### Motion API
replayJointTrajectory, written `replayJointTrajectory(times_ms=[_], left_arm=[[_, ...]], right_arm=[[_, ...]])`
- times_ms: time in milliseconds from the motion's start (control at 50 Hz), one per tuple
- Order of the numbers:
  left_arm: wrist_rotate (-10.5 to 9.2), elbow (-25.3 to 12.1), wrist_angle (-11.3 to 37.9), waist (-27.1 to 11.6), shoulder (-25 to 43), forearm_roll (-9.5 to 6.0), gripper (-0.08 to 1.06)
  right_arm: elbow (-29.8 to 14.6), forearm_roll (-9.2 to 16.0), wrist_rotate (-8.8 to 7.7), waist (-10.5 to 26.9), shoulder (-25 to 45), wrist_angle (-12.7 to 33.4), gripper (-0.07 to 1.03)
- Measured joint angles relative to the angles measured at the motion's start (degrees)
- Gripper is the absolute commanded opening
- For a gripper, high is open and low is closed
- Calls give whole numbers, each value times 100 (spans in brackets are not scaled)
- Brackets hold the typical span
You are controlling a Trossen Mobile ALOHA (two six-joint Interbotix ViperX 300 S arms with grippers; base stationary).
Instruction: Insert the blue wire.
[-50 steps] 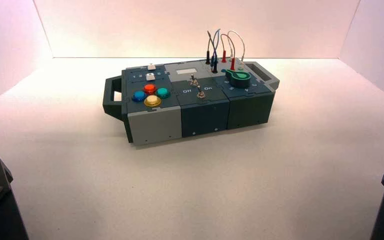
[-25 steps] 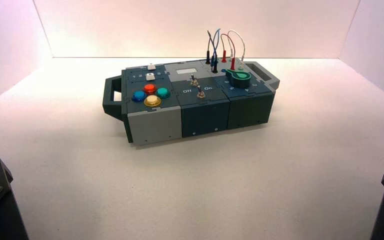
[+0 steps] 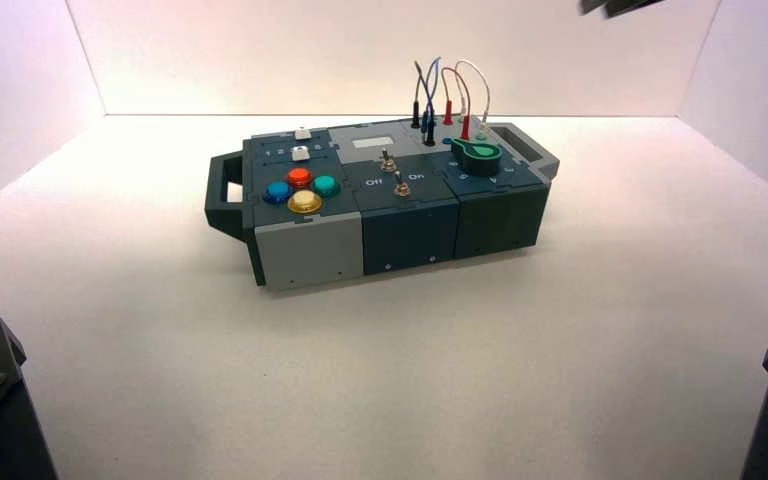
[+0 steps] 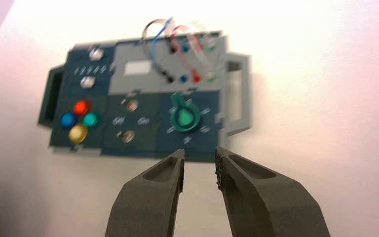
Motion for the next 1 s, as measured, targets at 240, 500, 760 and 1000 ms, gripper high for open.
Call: replayJointTrajectory(times_ms=[240,500,760,1000], left_arm=[[9,0,9,-123,9,-9,-3],[123,0,35,-264,211,-9,-3],[141,0,35,-422,510,0,-3],[220,0,35,-580,598,-9,-3]], right_arm=[[-26,53,0,439,360,-501,36],[-343,114,-26,483,1081,-686,36],[-905,114,-44,791,2074,-826,36],[-1354,70,-53,817,2786,-1037,36]])
